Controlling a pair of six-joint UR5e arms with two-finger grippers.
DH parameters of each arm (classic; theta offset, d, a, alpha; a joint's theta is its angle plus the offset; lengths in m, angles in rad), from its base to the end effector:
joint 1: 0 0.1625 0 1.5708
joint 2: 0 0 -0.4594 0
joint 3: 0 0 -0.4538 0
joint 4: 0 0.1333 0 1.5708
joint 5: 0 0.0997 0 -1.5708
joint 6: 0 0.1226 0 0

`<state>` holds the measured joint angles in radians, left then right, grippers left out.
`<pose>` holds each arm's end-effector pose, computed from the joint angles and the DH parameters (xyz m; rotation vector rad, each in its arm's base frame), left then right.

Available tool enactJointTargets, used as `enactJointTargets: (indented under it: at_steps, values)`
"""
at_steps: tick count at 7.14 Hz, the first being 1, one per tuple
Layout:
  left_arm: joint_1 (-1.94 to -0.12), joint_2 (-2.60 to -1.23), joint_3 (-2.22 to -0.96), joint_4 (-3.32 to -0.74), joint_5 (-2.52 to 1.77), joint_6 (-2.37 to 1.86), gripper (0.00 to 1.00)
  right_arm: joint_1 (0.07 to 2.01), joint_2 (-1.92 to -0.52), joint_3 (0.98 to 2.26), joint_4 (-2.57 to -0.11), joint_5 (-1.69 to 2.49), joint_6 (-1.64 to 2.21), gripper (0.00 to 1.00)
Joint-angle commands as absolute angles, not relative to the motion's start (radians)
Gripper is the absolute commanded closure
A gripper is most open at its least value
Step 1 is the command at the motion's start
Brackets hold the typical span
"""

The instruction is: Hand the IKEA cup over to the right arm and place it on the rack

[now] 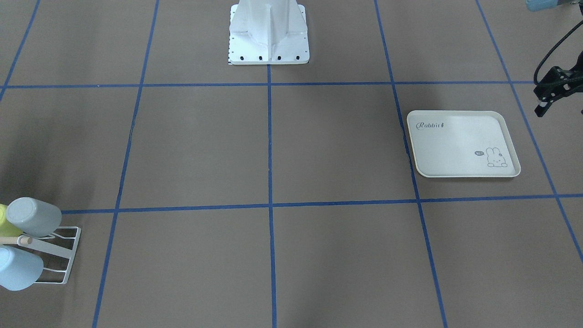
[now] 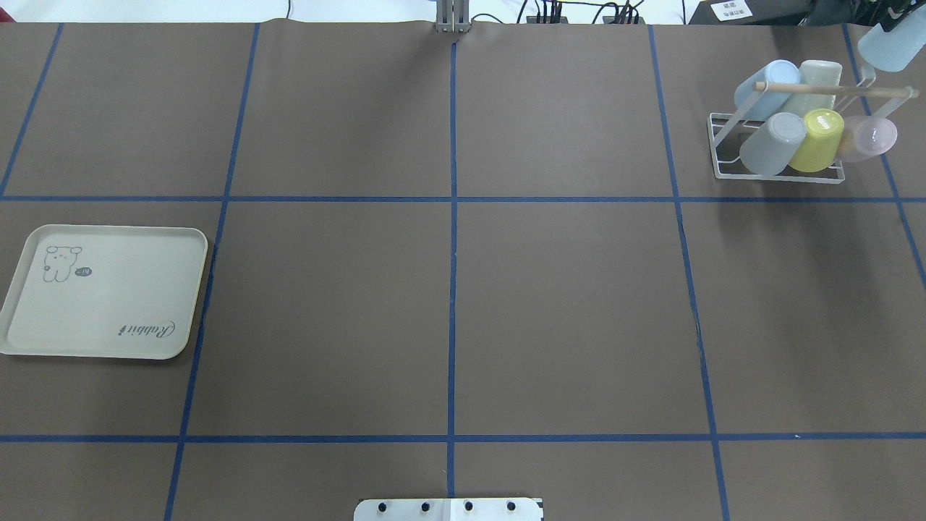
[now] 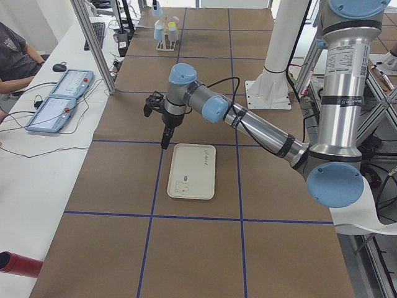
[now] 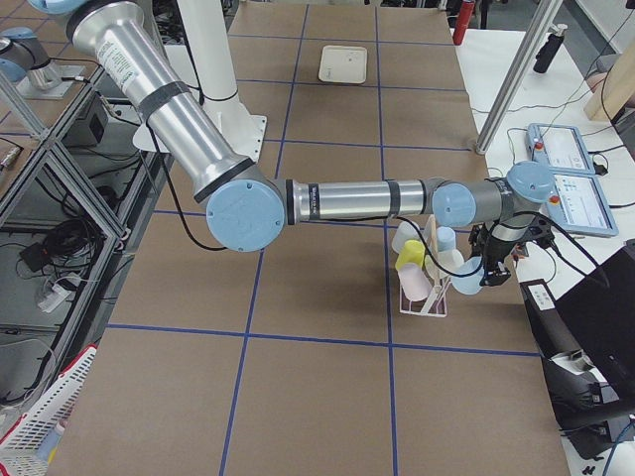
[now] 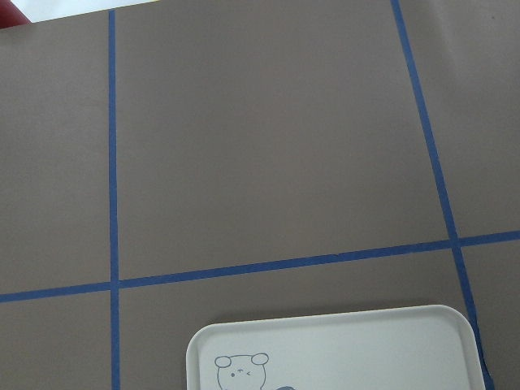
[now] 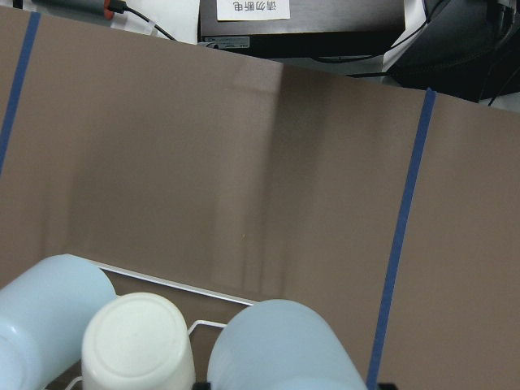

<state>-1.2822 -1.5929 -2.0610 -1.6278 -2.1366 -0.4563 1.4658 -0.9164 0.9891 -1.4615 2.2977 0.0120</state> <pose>0.0905 -0.5421 0.4328 0.3153 0.7133 0.0019 -0.0372 -0.8476 0.5661 0.1313 -0.7344 -0.1548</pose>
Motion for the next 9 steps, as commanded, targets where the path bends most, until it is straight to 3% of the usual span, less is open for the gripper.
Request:
enactJointTargets:
  at_steps: [1, 5, 7, 9]
  values:
    - [-1.281, -1.594, -2.060, -1.629, -2.135, -0.466, 0.00, 1.450, -0.920, 0.989, -1.460, 2.298, 0.020, 0.96]
    - [-1.281, -1.595, -2.060, -1.629, -2.137, -0.466, 0.00, 1.436, -0.940, 0.989, -1.454, 2.298, 0.017, 0.93]
    - [-1.281, -1.595, -2.060, -1.629, -2.137, -0.468, 0.00, 1.428, -0.945, 0.991, -1.453, 2.298, 0.017, 0.73]
    - [-1.281, -1.595, -2.060, -1.629, -2.137, -0.468, 0.00, 1.416, -0.957, 0.991, -1.450, 2.298, 0.020, 0.42]
